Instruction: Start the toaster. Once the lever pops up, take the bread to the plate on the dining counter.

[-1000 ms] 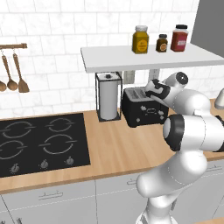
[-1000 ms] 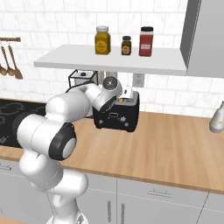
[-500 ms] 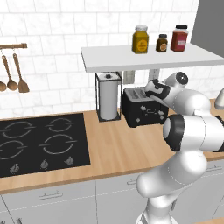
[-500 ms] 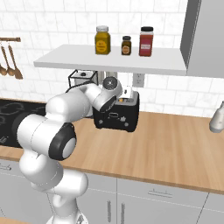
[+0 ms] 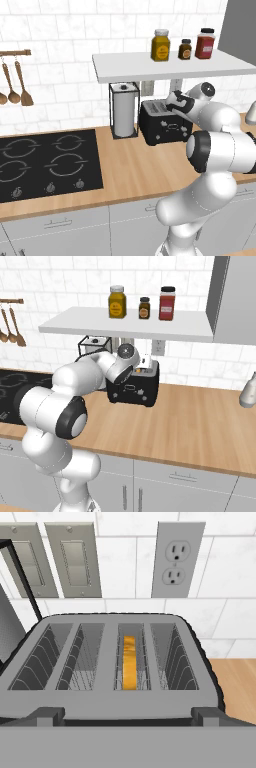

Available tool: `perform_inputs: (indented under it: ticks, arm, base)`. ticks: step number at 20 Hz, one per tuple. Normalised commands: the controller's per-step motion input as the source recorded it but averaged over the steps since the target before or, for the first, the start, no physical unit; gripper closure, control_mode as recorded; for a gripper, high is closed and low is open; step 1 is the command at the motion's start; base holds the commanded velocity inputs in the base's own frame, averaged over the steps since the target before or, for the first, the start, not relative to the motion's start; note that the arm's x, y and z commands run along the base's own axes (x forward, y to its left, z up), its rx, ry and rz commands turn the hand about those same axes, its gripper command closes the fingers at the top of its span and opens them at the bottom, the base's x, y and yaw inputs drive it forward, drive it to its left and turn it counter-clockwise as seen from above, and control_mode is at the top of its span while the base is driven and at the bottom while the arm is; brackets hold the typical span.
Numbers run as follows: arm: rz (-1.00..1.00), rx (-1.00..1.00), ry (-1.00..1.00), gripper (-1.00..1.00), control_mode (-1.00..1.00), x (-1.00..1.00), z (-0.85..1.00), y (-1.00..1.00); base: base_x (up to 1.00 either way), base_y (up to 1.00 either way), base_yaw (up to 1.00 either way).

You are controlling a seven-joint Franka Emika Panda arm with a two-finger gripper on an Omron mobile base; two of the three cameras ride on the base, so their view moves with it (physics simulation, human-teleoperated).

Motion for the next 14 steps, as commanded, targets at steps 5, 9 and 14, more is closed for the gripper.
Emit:
perform_inputs:
  ticks: [5,9,14]
  arm:
    - [0.0,0.0,0.0,-1.0,-1.0,0.0,0.0,0.0]
    - [0.0,0.0,0.0,-1.0,-1.0,0.0,0.0,0.0]
    - [0.0,0.0,0.0,-1.0,-1.0,0.0,0.0,0.0]
  base:
    - [0.0,0.0,0.0]
    - [0.0,0.0,0.0]
    - [0.0,0.0,0.0]
